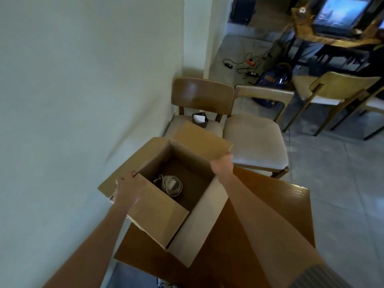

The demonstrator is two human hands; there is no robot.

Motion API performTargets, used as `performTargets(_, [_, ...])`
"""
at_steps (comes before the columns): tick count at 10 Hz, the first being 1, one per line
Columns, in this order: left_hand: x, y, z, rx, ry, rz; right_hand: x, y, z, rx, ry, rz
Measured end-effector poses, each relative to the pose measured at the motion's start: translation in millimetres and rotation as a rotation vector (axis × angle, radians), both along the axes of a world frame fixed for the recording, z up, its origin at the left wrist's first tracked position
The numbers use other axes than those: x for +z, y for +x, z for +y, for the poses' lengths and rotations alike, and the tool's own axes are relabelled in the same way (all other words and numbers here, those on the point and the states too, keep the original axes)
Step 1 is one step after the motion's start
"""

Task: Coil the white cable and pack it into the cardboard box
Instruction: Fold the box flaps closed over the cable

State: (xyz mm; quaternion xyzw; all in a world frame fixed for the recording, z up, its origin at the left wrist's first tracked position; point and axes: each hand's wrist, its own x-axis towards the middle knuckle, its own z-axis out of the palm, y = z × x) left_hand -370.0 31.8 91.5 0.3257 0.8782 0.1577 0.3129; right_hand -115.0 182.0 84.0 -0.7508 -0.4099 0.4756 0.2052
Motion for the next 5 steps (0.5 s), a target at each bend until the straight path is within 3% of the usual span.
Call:
performTargets(1, [-7.1,-4.7,2.9,0.023,0.016,-0.064,2.9,0.0,-2.3,-0.018,0.152,-0.018])
performTargets(2, [-11.8,-7.7,-1.7,0.014,0.025,-0.076,6.1,-1.1,-12.2,0.176,0.359,-0.049])
performTargets(3, [-9.1,-6.3,-7.6,-0.102,0.0,0.018,8.0,-3.3,-28.8,0.658,0.565,-0.232])
performTargets(4, [-8.3,-5.8,-10.5,-0.052,0.018,0.043,-5.7,-13.2,-44.8,1.173,0.569,-0.543])
performTargets(5, [-4.7,-5.5,-14.8,-0.107,-0.015,0.079,-20.7,-17.9,-58.1,1.318,0.456,-0.701])
